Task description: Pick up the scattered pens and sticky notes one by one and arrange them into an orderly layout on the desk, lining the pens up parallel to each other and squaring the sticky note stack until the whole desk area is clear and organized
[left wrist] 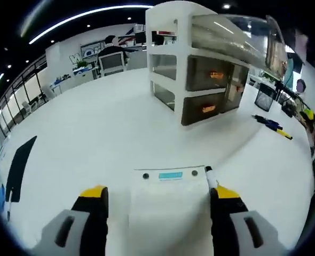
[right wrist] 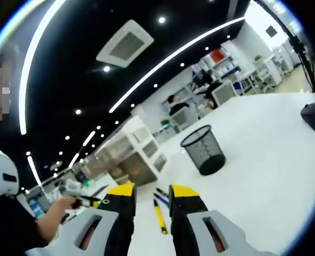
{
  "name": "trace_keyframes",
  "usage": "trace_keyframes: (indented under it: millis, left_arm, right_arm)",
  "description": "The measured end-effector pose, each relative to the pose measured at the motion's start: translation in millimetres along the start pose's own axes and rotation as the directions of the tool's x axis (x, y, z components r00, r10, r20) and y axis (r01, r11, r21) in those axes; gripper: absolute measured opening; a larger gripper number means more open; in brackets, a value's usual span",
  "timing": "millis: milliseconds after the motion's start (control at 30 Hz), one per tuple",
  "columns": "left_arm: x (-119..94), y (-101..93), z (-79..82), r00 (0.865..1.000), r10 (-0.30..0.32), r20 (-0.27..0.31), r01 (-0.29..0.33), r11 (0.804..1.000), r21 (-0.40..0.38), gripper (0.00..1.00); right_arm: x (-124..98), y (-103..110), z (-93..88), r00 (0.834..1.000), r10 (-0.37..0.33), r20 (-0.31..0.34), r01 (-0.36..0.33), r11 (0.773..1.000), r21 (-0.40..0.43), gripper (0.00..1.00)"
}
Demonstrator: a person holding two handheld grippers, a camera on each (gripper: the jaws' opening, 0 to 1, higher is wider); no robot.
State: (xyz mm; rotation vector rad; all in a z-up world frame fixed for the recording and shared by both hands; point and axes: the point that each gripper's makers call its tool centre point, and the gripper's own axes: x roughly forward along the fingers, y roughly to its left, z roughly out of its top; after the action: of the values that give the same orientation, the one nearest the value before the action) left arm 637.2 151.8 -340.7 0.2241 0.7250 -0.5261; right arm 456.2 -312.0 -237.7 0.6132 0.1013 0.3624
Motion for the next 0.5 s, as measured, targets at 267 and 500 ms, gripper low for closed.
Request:
trace_keyframes:
  millis: [267,500]
  left_arm:
    - [21.3,-10.4,9.3,1.000,-0.005,-0.029,0.006,1.000,0.015,0.74]
    - [26.4,-11.4,12.6,0.999,0.000,-0.042,0.001,1.000,0.004,0.70]
  right_arm:
    - [-5.5,-3.0,-1.1,1.000,-0.010,0.000,0.010,1.000,0.024,0.23]
    - [-8.0,-7.8,-8.8,0.999,-0.029,-0.017,0.030,0.999,0.034,0.23]
